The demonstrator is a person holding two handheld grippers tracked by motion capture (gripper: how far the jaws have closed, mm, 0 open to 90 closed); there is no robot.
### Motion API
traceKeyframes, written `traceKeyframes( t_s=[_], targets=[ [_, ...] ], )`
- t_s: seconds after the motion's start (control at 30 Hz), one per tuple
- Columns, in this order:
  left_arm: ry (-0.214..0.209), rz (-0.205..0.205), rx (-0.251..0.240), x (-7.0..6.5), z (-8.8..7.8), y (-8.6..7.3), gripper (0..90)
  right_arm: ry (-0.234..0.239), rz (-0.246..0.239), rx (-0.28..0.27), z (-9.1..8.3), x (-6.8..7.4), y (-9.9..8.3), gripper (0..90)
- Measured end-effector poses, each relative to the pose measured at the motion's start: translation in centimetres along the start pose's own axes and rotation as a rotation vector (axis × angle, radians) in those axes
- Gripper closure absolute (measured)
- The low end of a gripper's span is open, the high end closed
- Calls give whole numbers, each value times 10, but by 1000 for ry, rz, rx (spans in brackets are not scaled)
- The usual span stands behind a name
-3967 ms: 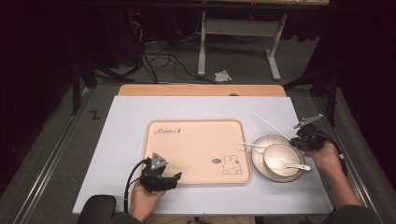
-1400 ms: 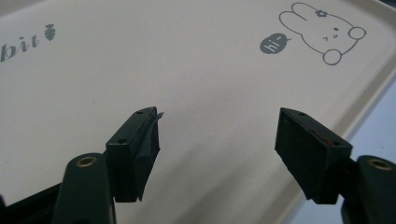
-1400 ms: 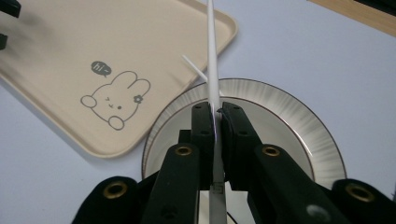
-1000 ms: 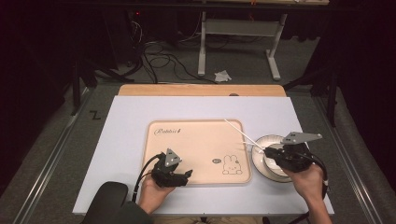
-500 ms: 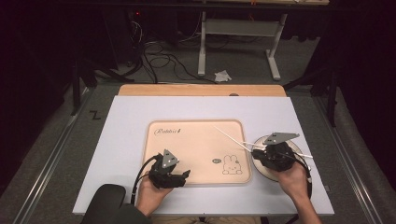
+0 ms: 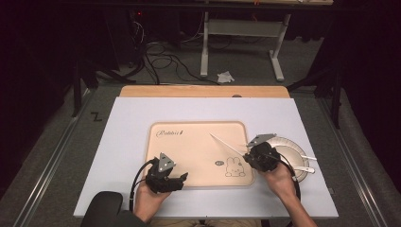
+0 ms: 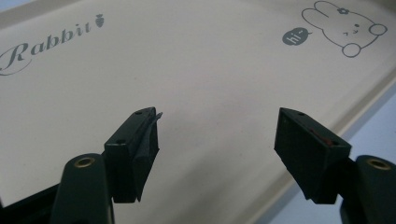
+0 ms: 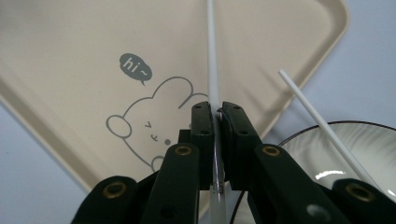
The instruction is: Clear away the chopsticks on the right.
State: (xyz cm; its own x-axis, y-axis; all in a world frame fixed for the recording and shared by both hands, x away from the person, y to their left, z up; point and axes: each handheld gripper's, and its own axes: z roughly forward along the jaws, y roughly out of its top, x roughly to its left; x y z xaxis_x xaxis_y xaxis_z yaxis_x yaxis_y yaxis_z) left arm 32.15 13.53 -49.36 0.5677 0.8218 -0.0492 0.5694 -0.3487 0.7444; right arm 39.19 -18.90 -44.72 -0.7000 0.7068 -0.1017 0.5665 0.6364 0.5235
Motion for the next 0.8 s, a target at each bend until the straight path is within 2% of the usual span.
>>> traceKeyframes(
  t_s=[0.3, 0.37, 0.6, 0.67, 0.8],
  targets=[
    [20, -18, -4, 2, -4, -3, 298, -9, 2, 72, 23, 8, 9, 852],
    [21, -21, -3, 2, -5, -4, 298, -3, 4, 73, 26, 8, 9, 852],
    [30, -30, -1, 3, -7, -7, 297, 0, -42, 128, 43, 14, 14, 846],
    [31, -33, -2, 3, -8, -7, 297, 3, -31, 146, 45, 16, 15, 843],
    [31, -34, -3, 3, -8, -7, 310, 1, -43, 153, 49, 17, 16, 810]
  ],
)
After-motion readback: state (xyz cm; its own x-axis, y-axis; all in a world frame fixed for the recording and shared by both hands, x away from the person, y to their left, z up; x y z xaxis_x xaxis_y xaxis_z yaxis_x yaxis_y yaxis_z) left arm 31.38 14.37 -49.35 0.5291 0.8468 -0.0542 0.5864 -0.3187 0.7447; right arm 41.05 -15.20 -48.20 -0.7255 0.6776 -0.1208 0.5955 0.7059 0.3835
